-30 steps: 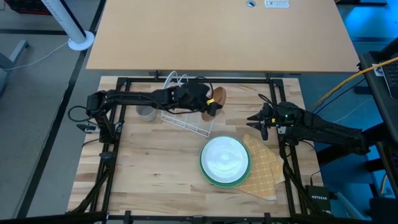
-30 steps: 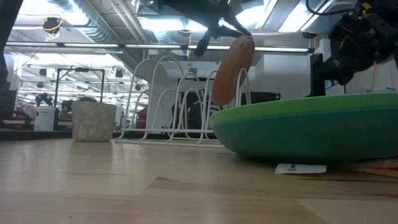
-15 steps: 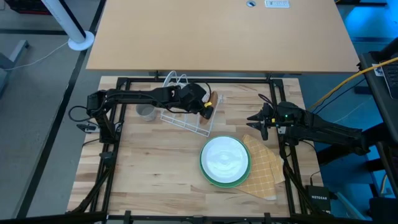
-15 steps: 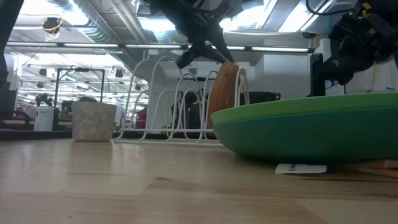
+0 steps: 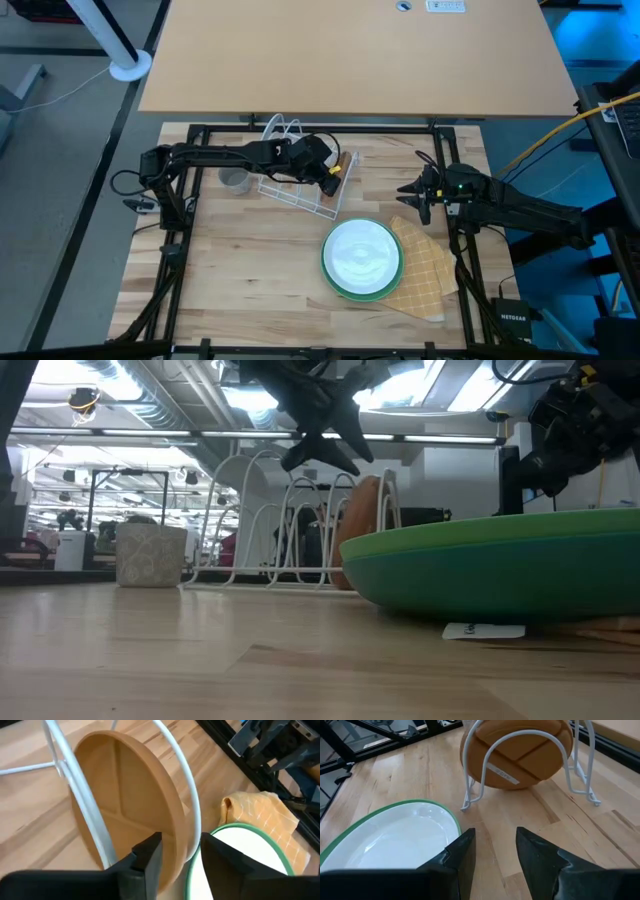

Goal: Sort dishes
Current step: Put the white plate from the top of green plate onto the white dish rack

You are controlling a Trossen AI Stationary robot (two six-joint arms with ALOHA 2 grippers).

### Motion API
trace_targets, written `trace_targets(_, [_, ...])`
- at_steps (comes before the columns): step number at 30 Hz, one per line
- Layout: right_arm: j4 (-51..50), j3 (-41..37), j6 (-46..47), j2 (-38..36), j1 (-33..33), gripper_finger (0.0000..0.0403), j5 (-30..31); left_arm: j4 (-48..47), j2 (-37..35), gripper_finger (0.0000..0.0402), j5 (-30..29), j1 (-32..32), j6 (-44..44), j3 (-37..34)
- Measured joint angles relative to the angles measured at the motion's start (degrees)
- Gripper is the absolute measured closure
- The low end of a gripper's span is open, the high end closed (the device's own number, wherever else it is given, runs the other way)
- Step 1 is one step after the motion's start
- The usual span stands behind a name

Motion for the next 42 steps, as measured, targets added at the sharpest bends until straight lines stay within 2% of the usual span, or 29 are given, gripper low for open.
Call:
trace_targets(3, [0.0,0.0,0.0,0.0,0.0,0.0258,0.0,0.0,-0.1,0.0263,1.6,0.4,-0.1,0.0])
trace_targets(8, [0.0,0.0,0.0,0.0,0.0,0.0258,0.0,0.0,-1.1,0.0257,10.4,2.1,1.8,2.1])
trace_targets(11, [-0.1,0.0,0.0,0.0,0.0,0.0258,0.0,0.6,-2.7,0.0257,13.4,2.3,4.3,3.7])
trace_targets(18, [0.1,0.0,0.0,0.0,0.0,0.0258,0.0,0.7,-5.0,0.0256,13.6,-1.6,9.5,4.1])
trace_targets(31, [0.1,0.0,0.0,0.0,0.0,0.0258,0.0,-0.1,-2.2,0.0256,12.9,-16.9,24.1,4.1])
trace_targets(38, [0.6,0.0,0.1,0.5,0.0,0.0258,0.0,0.6,2.4,0.0256,9.8,-23.1,25.8,4.1])
trace_targets(42, [1.3,0.0,0.1,0.8,0.0,0.0258,0.0,1.6,5.4,0.0256,6.2,-25.1,30.6,4.1])
